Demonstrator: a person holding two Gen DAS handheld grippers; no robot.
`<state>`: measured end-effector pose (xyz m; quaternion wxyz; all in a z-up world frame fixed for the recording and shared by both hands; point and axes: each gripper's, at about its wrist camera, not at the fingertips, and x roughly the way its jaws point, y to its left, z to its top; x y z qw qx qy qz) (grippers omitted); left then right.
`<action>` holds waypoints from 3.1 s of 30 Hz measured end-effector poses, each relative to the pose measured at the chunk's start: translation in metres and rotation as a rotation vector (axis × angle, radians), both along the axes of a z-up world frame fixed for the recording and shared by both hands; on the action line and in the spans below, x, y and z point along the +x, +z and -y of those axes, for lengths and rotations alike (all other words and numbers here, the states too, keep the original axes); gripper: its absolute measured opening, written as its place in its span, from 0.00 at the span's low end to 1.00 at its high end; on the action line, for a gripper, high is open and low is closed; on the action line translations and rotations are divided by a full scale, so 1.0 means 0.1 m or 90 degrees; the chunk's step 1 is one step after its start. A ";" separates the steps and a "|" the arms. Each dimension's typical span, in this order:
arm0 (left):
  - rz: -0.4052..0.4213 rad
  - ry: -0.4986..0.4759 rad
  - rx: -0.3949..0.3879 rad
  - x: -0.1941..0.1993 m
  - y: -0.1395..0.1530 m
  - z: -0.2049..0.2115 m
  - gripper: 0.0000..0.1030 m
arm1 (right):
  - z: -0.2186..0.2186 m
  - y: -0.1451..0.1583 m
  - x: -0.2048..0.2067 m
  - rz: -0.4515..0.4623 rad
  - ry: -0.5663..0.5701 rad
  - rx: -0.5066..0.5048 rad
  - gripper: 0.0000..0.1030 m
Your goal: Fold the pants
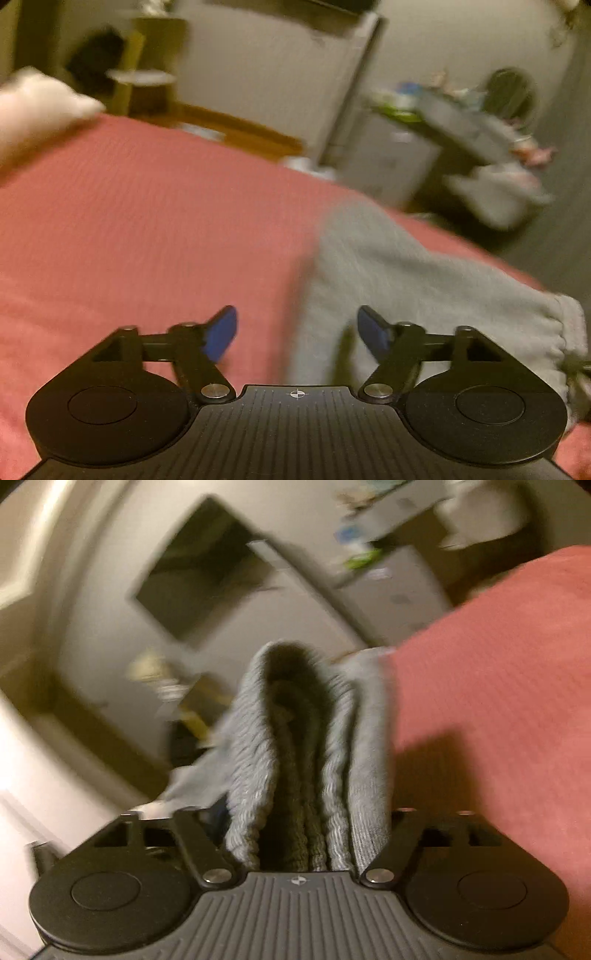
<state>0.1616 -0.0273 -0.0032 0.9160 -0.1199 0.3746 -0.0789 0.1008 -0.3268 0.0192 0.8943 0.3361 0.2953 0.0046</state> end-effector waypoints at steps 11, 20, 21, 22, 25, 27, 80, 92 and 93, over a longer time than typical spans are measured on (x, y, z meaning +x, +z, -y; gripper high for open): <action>-0.123 -0.080 -0.053 -1.00 -0.64 0.07 0.93 | -0.02 -0.40 -0.74 -0.007 -0.096 0.159 0.86; -0.122 -0.075 -0.030 -0.95 -0.73 0.26 0.93 | -0.07 -0.86 -0.62 -0.020 -0.086 0.281 0.85; -0.120 -0.068 -0.028 -0.95 -0.75 0.27 0.93 | -0.11 -0.86 -0.57 -0.025 -0.087 0.259 0.84; -0.118 -0.059 -0.032 -0.94 -0.76 0.25 0.93 | -0.15 -0.86 -0.54 -0.027 -0.087 0.235 0.81; -0.112 -0.047 -0.049 -0.93 -0.76 0.22 0.89 | -0.21 -0.88 -0.53 -0.049 -0.088 0.185 0.41; -0.103 -0.050 -0.064 -0.97 -0.73 0.18 0.81 | -0.20 -0.89 -0.54 -0.053 -0.093 0.194 0.41; -0.109 0.035 0.042 -0.87 -0.68 0.31 0.96 | -0.82 -0.60 -0.76 -0.138 -0.041 -0.370 0.96; -0.034 0.095 -0.035 -1.14 -0.51 0.13 0.89 | -0.28 -0.47 -0.91 -0.073 -0.066 0.066 0.90; -0.040 0.098 -0.044 -1.13 -0.52 0.11 0.89 | -0.22 -0.48 -0.87 -0.084 -0.090 0.085 0.90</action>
